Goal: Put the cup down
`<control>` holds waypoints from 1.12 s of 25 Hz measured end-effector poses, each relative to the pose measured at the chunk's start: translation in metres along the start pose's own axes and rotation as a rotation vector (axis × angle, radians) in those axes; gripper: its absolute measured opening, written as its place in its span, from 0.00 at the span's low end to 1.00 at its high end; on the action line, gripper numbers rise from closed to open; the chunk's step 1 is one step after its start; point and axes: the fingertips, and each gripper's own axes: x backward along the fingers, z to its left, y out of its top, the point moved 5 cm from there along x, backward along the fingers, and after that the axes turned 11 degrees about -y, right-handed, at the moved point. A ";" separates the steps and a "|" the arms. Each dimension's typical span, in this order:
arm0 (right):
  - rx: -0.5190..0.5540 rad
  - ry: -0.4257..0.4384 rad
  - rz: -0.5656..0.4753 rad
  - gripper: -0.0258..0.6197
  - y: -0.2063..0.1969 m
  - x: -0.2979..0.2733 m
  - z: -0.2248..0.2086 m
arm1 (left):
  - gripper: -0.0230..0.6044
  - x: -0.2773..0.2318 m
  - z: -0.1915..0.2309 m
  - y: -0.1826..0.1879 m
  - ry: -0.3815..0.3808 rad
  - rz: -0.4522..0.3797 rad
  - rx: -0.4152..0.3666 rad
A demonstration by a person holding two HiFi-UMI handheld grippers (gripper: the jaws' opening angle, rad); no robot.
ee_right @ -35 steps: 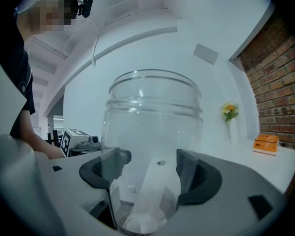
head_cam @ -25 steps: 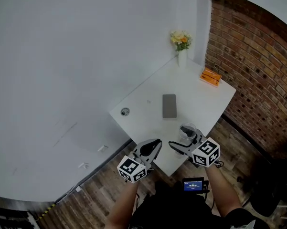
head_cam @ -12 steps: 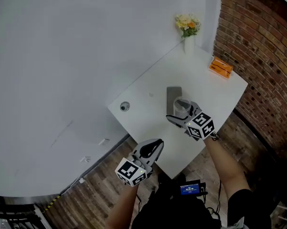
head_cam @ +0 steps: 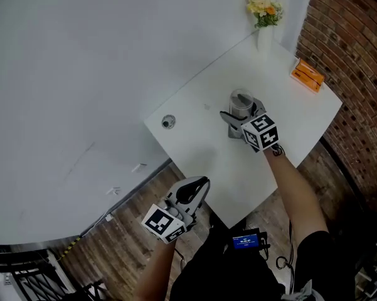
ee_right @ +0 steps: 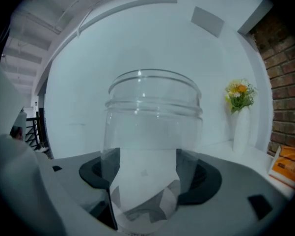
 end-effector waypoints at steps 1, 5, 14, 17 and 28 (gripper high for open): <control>0.018 -0.014 -0.009 0.60 0.000 -0.002 -0.002 | 0.07 0.002 0.001 0.000 0.006 -0.001 0.001; 0.057 -0.046 -0.061 0.60 -0.003 -0.002 -0.002 | 0.07 0.005 0.004 0.001 0.015 -0.010 0.002; 0.100 -0.083 -0.097 0.60 -0.011 0.016 0.008 | 0.07 0.005 0.005 0.002 0.006 -0.026 0.006; 0.069 -0.088 -0.085 0.60 -0.015 0.014 0.008 | 0.07 0.004 0.003 0.002 -0.001 -0.026 0.002; 0.055 -0.081 0.005 0.60 -0.023 0.030 0.007 | 0.07 0.010 -0.007 0.000 0.000 -0.038 -0.001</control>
